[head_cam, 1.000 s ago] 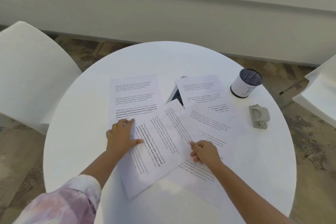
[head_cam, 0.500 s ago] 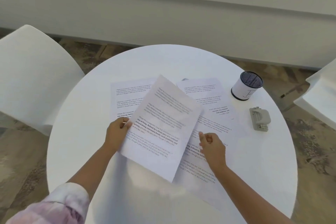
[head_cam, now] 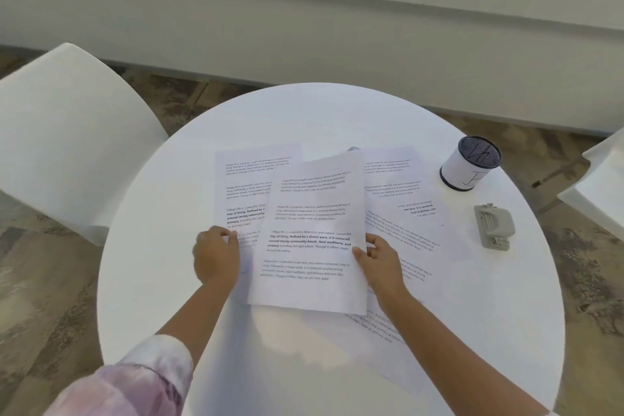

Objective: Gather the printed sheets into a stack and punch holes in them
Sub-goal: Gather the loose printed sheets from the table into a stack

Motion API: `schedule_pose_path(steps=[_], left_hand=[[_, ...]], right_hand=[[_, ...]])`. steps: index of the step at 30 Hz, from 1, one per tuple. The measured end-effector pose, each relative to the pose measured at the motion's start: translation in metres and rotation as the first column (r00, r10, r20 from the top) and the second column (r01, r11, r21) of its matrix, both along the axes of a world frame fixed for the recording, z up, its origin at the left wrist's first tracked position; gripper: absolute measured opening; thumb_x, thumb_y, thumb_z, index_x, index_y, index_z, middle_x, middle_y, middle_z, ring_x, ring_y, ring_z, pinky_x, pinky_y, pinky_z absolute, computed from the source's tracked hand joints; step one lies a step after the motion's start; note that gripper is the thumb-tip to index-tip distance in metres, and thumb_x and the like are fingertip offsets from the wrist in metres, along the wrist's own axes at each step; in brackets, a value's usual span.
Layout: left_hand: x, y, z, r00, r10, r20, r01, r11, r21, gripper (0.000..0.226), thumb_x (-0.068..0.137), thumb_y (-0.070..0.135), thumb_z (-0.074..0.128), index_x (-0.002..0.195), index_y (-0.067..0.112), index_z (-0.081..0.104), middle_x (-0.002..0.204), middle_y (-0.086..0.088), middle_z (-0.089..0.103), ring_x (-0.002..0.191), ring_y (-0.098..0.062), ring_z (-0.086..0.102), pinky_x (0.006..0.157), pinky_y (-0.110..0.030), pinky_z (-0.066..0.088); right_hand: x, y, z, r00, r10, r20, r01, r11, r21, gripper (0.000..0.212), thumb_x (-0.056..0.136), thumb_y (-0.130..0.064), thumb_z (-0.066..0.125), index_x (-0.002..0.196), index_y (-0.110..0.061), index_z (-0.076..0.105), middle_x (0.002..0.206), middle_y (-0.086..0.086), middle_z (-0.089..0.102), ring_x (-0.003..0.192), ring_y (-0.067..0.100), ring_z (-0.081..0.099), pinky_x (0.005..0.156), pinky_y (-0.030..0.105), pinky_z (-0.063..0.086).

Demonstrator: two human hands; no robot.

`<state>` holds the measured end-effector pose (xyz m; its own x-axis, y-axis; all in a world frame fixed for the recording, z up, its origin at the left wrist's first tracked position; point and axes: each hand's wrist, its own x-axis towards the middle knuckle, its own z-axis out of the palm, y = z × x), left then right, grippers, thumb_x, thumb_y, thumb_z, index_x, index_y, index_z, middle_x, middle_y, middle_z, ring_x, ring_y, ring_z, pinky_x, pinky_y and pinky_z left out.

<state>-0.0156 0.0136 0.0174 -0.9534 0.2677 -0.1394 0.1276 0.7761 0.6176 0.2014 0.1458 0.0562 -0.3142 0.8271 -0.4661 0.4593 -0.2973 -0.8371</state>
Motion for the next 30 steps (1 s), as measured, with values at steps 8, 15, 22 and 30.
schedule_pose_path(steps=[8,15,22,30], left_hand=[[-0.01,0.023,-0.001,0.986,0.145,0.082,-0.112,0.941,-0.318,0.07,0.071,0.047,0.073,0.113,0.0,0.044,0.12,-0.022,0.05,0.115,-0.038,0.044,0.092,-0.045,0.036],[-0.024,0.027,0.0,0.951,0.16,0.265,-0.073,0.948,-0.31,0.05,0.085,0.036,0.062,0.116,-0.002,0.053,0.125,-0.022,0.049,0.117,-0.037,0.044,0.091,-0.042,0.04],[-0.04,0.006,-0.002,0.951,-0.065,0.303,0.014,0.986,0.168,0.019,0.09,0.01,0.053,0.103,-0.002,0.058,0.11,-0.022,0.062,0.096,-0.034,0.058,0.082,-0.039,0.045],[-0.024,-0.028,0.001,0.748,-0.248,0.616,-0.042,0.908,0.417,0.023,0.092,0.015,0.054,0.111,0.003,0.059,0.111,-0.018,0.065,0.091,-0.032,0.064,0.081,-0.043,0.052]], right_hand=[[0.011,0.013,-0.002,0.998,-0.022,-0.062,0.023,1.0,0.008,0.024,0.089,-0.013,0.057,0.111,-0.02,0.053,0.084,-0.006,0.066,0.077,0.011,0.065,0.064,0.024,0.051],[0.012,0.015,-0.007,0.993,-0.066,-0.094,0.061,0.997,-0.052,0.027,0.089,-0.01,0.057,0.115,-0.015,0.053,0.084,-0.001,0.068,0.077,0.014,0.066,0.064,0.027,0.051],[0.008,0.015,-0.003,0.988,-0.096,-0.121,0.087,0.994,-0.073,0.02,0.091,-0.013,0.054,0.111,-0.017,0.055,0.085,-0.002,0.067,0.078,0.016,0.065,0.067,0.03,0.052],[0.002,0.014,0.003,0.998,-0.027,-0.049,0.02,0.991,-0.134,0.016,0.091,-0.025,0.055,0.103,-0.017,0.063,0.103,0.006,0.07,0.095,0.025,0.066,0.088,0.043,0.054]])
